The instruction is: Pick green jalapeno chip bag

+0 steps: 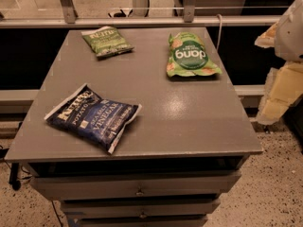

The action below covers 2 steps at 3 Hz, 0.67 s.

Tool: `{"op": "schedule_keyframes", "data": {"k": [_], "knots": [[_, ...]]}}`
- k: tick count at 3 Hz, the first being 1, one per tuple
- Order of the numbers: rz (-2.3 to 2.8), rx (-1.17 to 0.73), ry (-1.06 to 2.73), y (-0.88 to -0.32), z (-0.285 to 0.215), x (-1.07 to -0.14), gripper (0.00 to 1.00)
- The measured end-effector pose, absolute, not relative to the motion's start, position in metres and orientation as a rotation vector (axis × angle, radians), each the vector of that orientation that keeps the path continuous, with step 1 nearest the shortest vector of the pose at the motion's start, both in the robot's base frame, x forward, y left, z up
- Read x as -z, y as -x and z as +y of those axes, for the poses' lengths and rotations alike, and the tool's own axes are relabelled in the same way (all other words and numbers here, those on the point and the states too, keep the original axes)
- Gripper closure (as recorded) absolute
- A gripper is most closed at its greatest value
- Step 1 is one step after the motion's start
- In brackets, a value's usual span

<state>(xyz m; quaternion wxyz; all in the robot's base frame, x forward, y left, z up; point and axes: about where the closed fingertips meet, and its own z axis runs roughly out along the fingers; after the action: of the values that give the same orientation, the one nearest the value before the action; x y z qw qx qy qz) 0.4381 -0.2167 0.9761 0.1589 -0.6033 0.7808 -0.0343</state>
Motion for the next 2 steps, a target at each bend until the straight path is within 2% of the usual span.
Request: {"op": "schedule_keyframes", "data": {"k": [2], "knots": [[2.191, 0.079, 1.714, -0.450, -0.201, -0.973, 0.00]]}}
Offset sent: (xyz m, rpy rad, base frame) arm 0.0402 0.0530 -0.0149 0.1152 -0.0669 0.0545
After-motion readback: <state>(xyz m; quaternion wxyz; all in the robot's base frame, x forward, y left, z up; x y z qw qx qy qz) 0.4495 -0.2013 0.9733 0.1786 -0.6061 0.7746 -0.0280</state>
